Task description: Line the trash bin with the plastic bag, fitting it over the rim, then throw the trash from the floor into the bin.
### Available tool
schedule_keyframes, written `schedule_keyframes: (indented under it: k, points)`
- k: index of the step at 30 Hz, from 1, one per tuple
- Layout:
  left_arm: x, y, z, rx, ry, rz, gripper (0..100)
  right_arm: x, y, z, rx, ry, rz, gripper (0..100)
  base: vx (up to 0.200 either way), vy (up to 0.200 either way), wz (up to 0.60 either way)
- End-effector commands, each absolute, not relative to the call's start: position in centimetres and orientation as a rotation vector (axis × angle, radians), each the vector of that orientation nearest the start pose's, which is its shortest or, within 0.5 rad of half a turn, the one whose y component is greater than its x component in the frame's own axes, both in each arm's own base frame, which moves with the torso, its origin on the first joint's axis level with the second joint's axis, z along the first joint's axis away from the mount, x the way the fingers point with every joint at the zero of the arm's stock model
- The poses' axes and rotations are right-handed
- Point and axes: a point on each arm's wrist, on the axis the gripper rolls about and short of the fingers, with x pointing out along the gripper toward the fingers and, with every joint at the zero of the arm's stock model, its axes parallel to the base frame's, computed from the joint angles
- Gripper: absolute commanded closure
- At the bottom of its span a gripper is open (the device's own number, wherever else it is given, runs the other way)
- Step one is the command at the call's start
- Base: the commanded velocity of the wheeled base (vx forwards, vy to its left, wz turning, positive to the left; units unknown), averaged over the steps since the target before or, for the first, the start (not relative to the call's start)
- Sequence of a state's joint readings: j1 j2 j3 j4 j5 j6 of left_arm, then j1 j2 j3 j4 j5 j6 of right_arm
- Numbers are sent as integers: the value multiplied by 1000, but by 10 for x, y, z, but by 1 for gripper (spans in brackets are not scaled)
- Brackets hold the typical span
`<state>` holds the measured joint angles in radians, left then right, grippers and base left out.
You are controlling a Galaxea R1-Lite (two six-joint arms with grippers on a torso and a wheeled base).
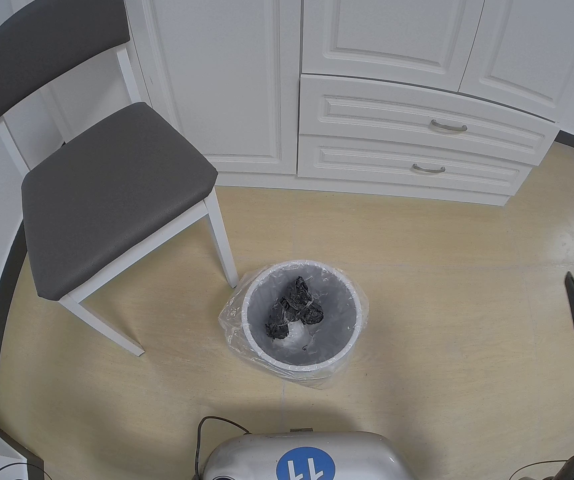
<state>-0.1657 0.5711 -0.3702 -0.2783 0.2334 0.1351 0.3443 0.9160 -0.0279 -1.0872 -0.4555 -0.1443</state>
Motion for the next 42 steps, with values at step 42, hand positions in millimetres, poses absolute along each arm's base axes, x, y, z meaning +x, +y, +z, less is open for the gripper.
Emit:
schedule_keyframes:
  k: [42]
  points:
    - [-45, 1, 135, 98, -95, 26, 0, -23, -1, 86, 20, -105, -30, 0, 0, 0, 0]
